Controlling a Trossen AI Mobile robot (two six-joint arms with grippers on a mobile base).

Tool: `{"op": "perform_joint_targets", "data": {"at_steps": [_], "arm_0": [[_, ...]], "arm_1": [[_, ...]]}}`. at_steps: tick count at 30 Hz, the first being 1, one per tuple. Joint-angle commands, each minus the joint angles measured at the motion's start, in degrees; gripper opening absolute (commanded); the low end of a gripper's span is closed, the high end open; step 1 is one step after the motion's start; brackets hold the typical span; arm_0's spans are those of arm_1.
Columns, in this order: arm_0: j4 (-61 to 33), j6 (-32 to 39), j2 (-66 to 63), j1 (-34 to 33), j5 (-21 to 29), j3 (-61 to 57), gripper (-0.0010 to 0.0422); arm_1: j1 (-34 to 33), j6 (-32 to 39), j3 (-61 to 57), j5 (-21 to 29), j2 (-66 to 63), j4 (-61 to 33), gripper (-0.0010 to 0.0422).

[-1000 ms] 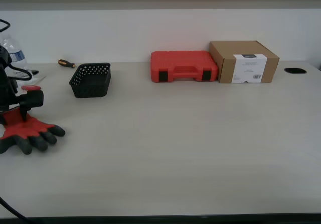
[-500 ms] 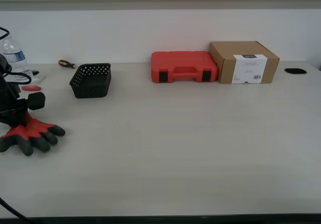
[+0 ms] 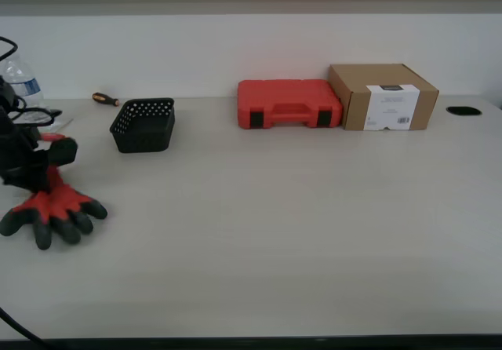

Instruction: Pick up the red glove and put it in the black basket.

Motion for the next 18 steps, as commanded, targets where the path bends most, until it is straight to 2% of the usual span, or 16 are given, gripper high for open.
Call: {"op": "perform_joint_targets", "data": {"at_steps": [1, 7, 9, 11, 13, 16, 18], "arm_0": [[0.1, 0.2, 0.0, 0.0, 0.0, 0.1, 0.0000], [0.0, 0.2, 0.0, 0.0, 0.0, 0.0, 0.0000], [0.0, 0.2, 0.0, 0.0, 0.0, 0.0, 0.0000], [-0.1, 0.2, 0.0, 0.0, 0.0, 0.1, 0.0000], [-0.2, 0.2, 0.0, 0.0, 0.0, 0.1, 0.0000], [-0.5, 0.2, 0.0, 0.0, 0.0, 0.1, 0.0000], [-0.9, 0.2, 0.0, 0.0, 0.0, 0.1, 0.0000]], "arm_1": [[-1.4, -0.5, 0.1, 3.0, -6.1, 0.3, -0.0002], [-6.4, -0.9, 2.1, 4.5, -15.3, 0.4, -0.0002], [-8.9, -2.0, 6.1, 7.0, -16.3, 0.2, -0.0002], [-10.8, -2.2, 10.1, 7.1, -16.3, -1.6, -0.0002], [-13.5, -2.4, 14.3, 6.3, -16.3, -2.3, -0.0002], [-16.9, -3.4, 21.5, 1.6, -15.6, -2.5, -0.0002], [-17.8, -4.1, 27.1, 1.6, -13.9, -3.5, -0.0002]]}}
